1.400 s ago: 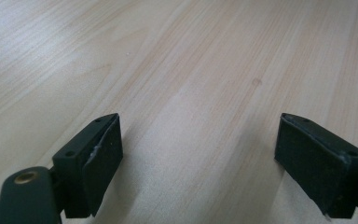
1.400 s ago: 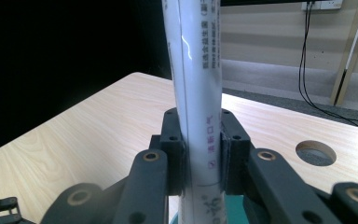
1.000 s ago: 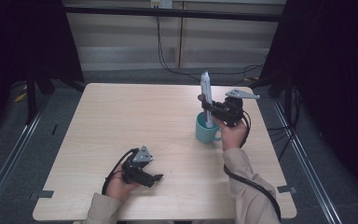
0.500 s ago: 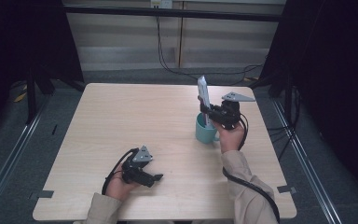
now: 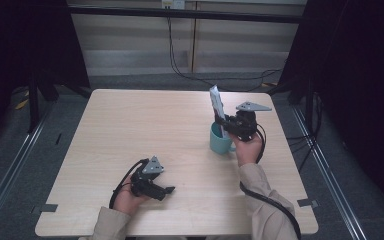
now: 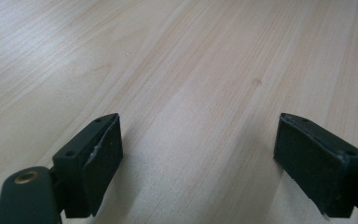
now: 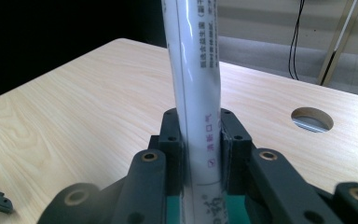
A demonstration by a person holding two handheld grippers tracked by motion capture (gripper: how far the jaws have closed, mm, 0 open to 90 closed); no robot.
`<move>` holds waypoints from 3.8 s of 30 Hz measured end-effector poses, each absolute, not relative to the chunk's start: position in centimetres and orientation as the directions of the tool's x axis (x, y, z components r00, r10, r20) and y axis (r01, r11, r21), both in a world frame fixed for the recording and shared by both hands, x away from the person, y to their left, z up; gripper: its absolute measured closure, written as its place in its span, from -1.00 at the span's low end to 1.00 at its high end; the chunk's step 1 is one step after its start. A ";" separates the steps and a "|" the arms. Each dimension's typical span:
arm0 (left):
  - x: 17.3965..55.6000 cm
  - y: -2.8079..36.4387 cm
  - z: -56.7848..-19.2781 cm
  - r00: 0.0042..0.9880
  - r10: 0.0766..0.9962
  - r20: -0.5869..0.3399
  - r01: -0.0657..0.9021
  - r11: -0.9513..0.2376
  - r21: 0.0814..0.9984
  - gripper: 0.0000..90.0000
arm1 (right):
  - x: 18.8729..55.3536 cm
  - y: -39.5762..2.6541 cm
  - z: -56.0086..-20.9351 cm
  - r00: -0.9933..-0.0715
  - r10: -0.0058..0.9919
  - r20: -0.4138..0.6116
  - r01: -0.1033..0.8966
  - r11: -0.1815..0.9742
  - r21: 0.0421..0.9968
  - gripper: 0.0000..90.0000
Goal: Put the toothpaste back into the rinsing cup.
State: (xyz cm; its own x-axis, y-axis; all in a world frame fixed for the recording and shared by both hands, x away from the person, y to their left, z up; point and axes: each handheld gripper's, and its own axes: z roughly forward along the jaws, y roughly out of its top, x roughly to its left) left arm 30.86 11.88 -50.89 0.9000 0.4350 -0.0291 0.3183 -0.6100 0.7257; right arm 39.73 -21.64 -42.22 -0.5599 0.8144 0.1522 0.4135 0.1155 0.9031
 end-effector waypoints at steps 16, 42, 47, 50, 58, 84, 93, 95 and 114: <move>30.9 11.9 -50.9 0.900 0.434 -0.029 0.317 -0.609 0.727 -0.66 | 39.8 -21.5 -42.9 -0.554 0.819 0.150 0.441 0.135 0.888 0.64; 30.9 11.9 -50.9 0.900 0.435 -0.029 0.318 -0.609 0.727 -0.66 | 39.1 -22.1 -42.3 -0.547 0.825 0.141 0.458 0.154 0.875 0.09; 30.9 11.9 -50.9 0.900 0.435 -0.029 0.318 -0.609 0.727 -0.66 | 38.6 -22.3 -42.1 -0.541 0.828 0.148 0.465 0.147 0.873 -0.16; 30.9 11.9 -50.9 0.900 0.435 -0.029 0.318 -0.609 0.726 -0.66 | 38.3 -22.4 -41.9 -0.545 0.824 0.154 0.468 0.147 0.872 -0.29; 30.9 11.9 -50.9 0.900 0.435 -0.028 0.317 -0.609 0.727 -0.65 | 37.2 -22.6 -41.4 -0.561 0.814 0.150 0.470 0.164 0.867 -0.44; 30.9 11.9 -50.9 0.900 0.435 -0.029 0.318 -0.609 0.727 -0.65 | 33.5 -24.2 -41.7 -0.602 0.791 0.108 0.469 0.240 0.850 -0.54; 30.8 11.9 -50.9 0.899 0.437 -0.032 0.320 -0.605 0.729 -0.65 | 32.3 -24.0 -42.6 -0.627 0.773 0.099 0.464 0.269 0.844 -0.55; 30.9 11.9 -50.9 0.899 0.437 -0.031 0.320 -0.605 0.729 -0.65 | 32.1 -24.1 -42.8 -0.636 0.764 0.103 0.467 0.275 0.840 -0.53; 30.9 11.9 -50.9 0.899 0.437 -0.031 0.320 -0.606 0.729 -0.65 | 29.9 -24.2 -45.1 -0.665 0.745 0.054 0.471 0.362 0.805 -0.56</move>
